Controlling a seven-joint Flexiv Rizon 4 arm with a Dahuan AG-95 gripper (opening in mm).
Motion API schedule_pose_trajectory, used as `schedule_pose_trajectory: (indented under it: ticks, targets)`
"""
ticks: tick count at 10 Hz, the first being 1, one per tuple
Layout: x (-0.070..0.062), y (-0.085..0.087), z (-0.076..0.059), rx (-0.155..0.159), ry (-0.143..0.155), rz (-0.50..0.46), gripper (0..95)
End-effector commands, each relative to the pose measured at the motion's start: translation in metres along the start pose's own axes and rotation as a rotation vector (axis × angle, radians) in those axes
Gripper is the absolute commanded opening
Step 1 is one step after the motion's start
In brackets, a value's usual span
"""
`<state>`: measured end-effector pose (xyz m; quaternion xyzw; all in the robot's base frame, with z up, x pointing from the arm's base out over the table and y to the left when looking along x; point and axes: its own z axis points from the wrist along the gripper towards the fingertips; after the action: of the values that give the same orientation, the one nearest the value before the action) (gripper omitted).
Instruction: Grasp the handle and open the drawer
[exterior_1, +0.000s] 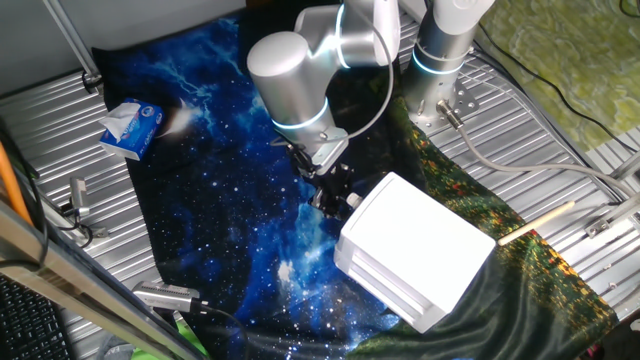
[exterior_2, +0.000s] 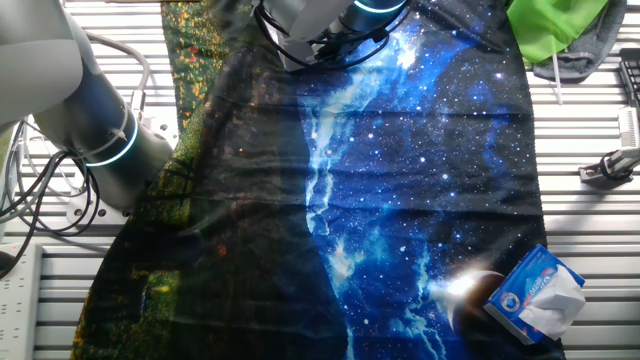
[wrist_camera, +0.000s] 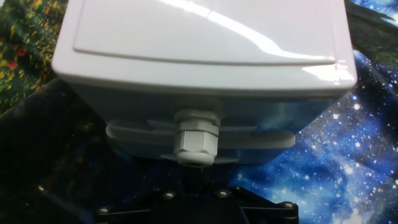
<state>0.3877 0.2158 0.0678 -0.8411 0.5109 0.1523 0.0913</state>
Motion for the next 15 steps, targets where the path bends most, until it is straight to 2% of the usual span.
schedule_pose_trajectory:
  ticks: [1,3,7,12,15]
  targets:
    - [0.0018,0.0016,-0.0031,-0.005,0.009,0.001,0.0]
    - [0.0026,0.0018,-0.0018,-0.009,0.026,0.005,0.0]
    - [0.0047,0.0042,-0.0037,-0.015,0.042,0.002,0.0]
    - [0.0078,0.0054,-0.0019,-0.011,0.051,-0.002,0.0]
    - [0.0094,0.0054,-0.0063,-0.015,0.054,-0.011,0.0]
